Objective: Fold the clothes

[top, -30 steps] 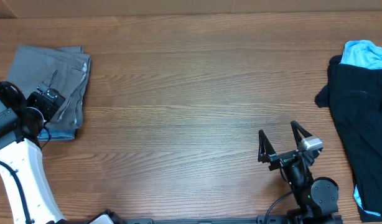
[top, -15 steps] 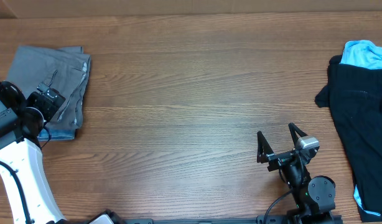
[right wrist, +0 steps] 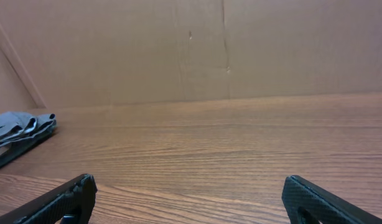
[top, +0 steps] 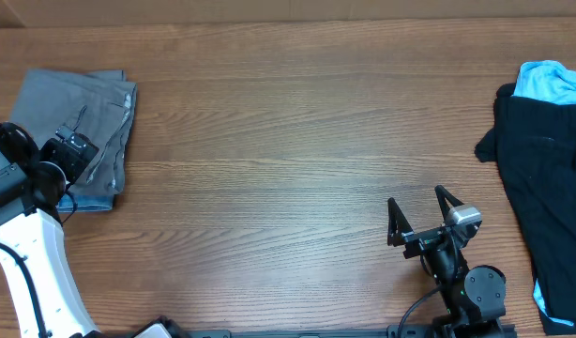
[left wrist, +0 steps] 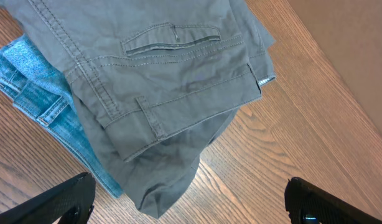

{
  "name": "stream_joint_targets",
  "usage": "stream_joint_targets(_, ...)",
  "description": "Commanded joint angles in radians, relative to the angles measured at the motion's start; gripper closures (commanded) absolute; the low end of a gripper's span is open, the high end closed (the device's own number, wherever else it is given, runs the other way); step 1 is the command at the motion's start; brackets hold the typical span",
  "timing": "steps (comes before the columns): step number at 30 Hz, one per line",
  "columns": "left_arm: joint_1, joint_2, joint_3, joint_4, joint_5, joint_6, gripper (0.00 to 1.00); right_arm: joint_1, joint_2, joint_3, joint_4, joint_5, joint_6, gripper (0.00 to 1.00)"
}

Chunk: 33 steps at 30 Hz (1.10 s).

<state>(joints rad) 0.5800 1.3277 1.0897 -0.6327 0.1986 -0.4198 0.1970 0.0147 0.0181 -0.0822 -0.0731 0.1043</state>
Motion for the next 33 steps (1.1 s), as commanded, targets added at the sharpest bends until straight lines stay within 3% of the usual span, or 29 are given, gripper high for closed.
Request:
stream_joint_targets(1,-0.005,-0.007,0.005,0.001,0.004,-0.014,0.0,-0.003,-0.012,-0.01,0.005,0.009,-0.001,0.0)
stream_joint_targets(15,-0.063,-0.006,-0.01,0.001,0.001,-0.014,0.0,-0.003,-0.012,-0.01,0.005,0.009,-0.001,0.0)
stream_joint_targets(23,-0.35,-0.087,-0.04,0.001,-0.001,-0.011,0.0,-0.003,-0.012,-0.01,0.005,0.009,-0.001,0.0)
stream_joint_targets(27,-0.542,-0.188,-0.04,-0.003,-0.137,0.042,0.0,-0.003,-0.012,-0.01,0.005,0.009,-0.001,0.0)
stream_joint_targets(33,-0.686,-0.304,-0.04,-0.039,-0.15,0.042,0.0,-0.003,-0.012,-0.01,0.005,0.009,-0.001,0.0)
